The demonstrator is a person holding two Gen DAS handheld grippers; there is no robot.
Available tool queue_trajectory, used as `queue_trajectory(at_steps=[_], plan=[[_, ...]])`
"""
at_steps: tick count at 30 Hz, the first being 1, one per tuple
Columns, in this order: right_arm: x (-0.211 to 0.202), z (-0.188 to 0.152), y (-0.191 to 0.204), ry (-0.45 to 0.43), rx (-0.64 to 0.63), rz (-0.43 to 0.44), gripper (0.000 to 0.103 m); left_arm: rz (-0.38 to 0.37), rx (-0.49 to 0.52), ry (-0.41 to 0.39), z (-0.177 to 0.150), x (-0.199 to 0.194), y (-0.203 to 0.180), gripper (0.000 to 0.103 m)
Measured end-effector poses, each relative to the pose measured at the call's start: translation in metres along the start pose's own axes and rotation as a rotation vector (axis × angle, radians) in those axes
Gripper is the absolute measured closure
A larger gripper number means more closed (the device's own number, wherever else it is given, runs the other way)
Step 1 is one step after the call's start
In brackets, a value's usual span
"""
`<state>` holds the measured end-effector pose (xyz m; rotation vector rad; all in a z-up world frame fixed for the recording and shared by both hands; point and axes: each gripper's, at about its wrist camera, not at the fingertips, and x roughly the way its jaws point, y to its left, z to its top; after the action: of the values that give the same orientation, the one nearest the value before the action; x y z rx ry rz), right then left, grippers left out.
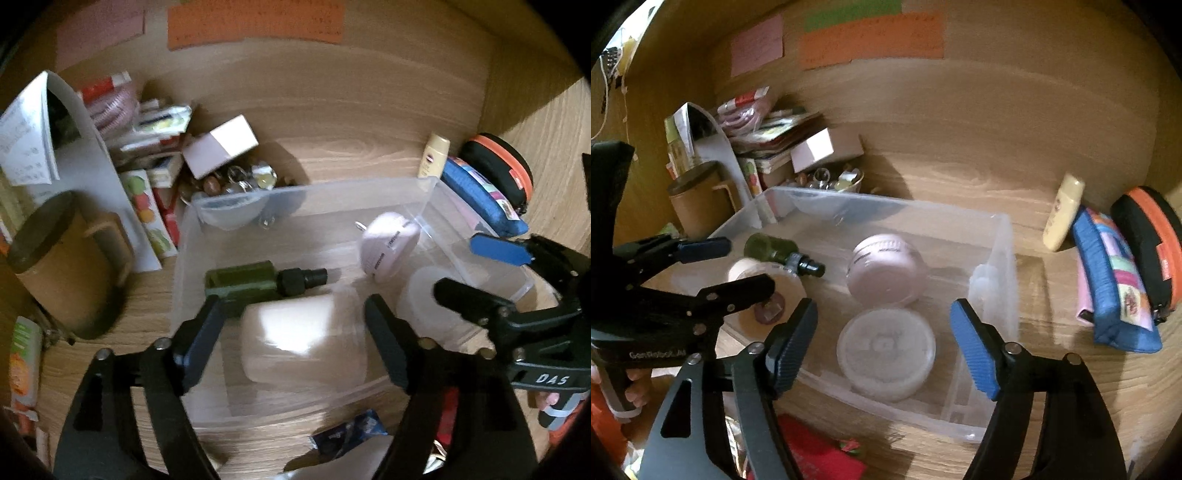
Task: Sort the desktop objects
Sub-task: 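Open both grippers to release the tape roll and container into the box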
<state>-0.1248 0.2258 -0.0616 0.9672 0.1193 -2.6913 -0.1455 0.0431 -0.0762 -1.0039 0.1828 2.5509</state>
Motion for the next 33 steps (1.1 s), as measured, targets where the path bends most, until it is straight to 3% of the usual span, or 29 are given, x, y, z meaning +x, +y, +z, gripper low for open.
queue_trajectory(at_steps=[4,11,19,25,33], plan=[[-0.014,0.002,-0.003,-0.077,-0.001,-0.036,0.017,0.006,-0.013,-0.039,0.003,-0.009,0.004,0.015],[-0.021,0.003,-0.01,-0.115,0.035,-0.047,0.012,0.072,-0.047,-0.06,0.01,-0.028,0.014,0.011],[-0.019,0.003,-0.011,-0.101,0.051,-0.045,0.012,0.119,-0.083,-0.055,0.0,-0.068,0.028,0.005],[-0.042,0.001,-0.006,-0.076,0.069,-0.054,0.012,0.17,-0.088,-0.071,-0.021,-0.098,0.046,0.002],[-0.08,-0.022,0.014,-0.082,0.059,-0.077,0.012,0.18,-0.126,-0.02,-0.05,-0.101,0.071,0.002]])
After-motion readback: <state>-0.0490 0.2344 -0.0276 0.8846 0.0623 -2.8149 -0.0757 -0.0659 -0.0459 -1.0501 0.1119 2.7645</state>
